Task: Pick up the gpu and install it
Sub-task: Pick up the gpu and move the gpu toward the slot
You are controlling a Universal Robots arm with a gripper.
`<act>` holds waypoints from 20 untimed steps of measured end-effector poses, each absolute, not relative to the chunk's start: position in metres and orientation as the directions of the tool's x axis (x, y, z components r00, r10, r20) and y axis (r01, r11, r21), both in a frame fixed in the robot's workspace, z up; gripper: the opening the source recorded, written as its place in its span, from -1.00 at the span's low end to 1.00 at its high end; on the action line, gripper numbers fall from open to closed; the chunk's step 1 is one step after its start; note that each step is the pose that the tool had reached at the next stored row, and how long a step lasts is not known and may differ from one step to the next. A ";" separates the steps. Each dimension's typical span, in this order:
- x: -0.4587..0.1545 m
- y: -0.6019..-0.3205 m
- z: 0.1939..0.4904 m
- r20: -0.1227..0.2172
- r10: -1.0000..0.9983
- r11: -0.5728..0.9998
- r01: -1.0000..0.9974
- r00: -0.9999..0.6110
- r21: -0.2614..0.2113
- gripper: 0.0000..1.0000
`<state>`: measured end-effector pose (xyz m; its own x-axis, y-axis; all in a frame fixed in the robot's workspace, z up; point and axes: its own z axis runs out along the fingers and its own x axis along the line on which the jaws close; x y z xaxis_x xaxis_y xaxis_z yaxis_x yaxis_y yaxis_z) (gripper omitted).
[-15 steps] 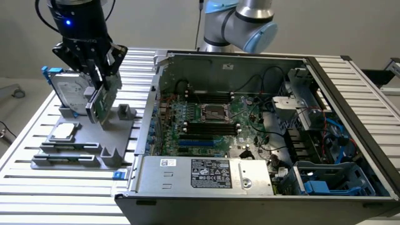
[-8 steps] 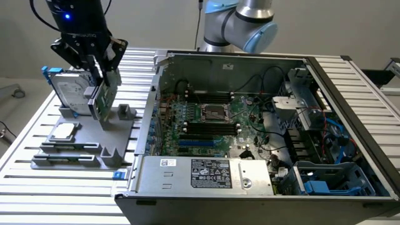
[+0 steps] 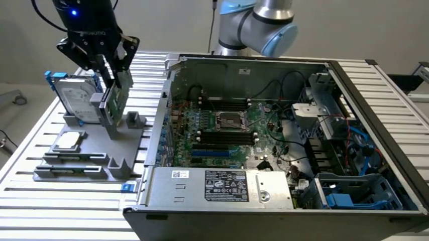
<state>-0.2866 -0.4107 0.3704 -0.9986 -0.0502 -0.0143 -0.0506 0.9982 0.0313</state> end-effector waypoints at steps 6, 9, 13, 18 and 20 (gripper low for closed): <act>-0.278 -0.411 0.389 -0.014 -0.050 0.998 -0.051 -0.999 0.038 -0.47; -0.266 -0.411 0.397 -0.015 -0.050 0.998 -0.051 -0.999 0.046 -0.47; -0.248 -0.411 0.407 -0.016 -0.050 0.997 -0.051 -0.999 0.060 -0.47; -0.228 -0.411 0.422 -0.016 -0.050 0.996 -0.051 -0.999 0.066 -0.47; -0.219 -0.411 0.428 -0.016 -0.050 0.996 -0.051 -0.999 0.069 -0.47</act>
